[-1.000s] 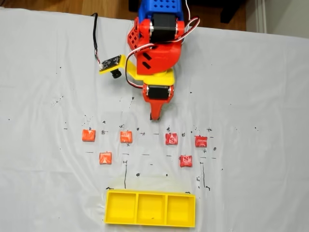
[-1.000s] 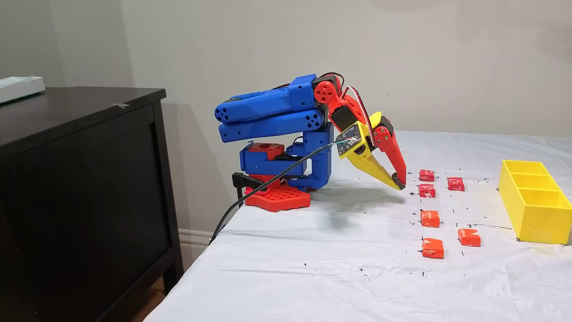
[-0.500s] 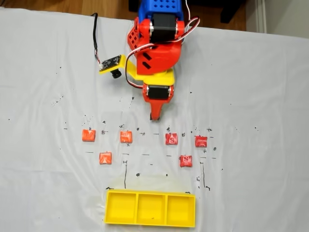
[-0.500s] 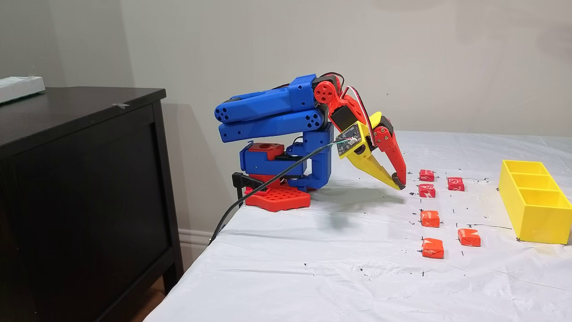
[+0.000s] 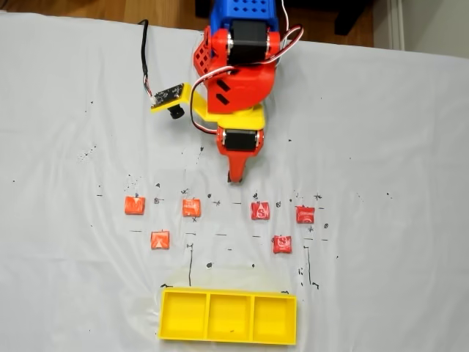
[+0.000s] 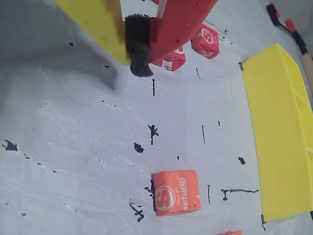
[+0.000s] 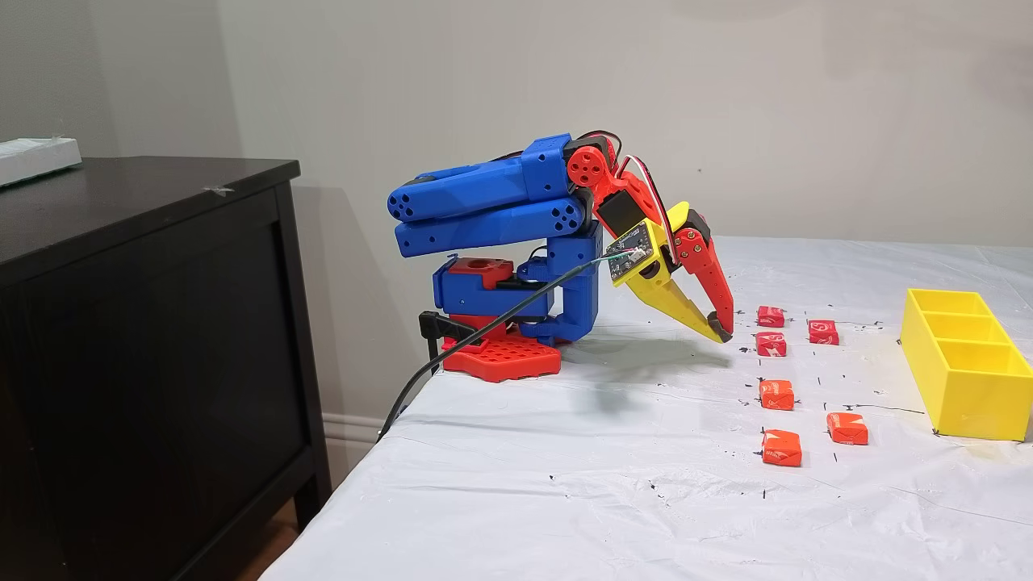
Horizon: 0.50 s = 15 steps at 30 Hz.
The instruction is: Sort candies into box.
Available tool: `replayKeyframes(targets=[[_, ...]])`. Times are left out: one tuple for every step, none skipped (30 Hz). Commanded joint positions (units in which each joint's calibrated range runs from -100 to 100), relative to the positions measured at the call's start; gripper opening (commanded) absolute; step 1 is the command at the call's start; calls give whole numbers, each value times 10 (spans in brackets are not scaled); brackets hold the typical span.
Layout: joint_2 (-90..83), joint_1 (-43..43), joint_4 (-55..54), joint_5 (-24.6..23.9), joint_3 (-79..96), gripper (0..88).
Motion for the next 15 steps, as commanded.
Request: replayKeyframes(targets=[[-4, 4, -11, -3, 7, 2], [-4, 5, -11, -4, 7, 2], [-4, 6, -11, -4, 7, 2], [-4, 7, -11, -5, 7, 2], [-4, 7, -11, -5, 7, 2], [-4, 7, -11, -4, 7, 2], [-4, 3, -13, -3, 7, 2], [-4, 3, -16, -4, 8, 1], [-4, 5, -17, -3, 9, 1], [-4, 3, -14, -1, 3, 1], [-4, 3, -8, -1, -8, 1], [-4, 1, 3, -1, -22, 1], [-4, -3, 16, 0, -38, 0], [-4, -8, 32, 0, -52, 0], [-4, -14, 45, -3, -67, 0]])
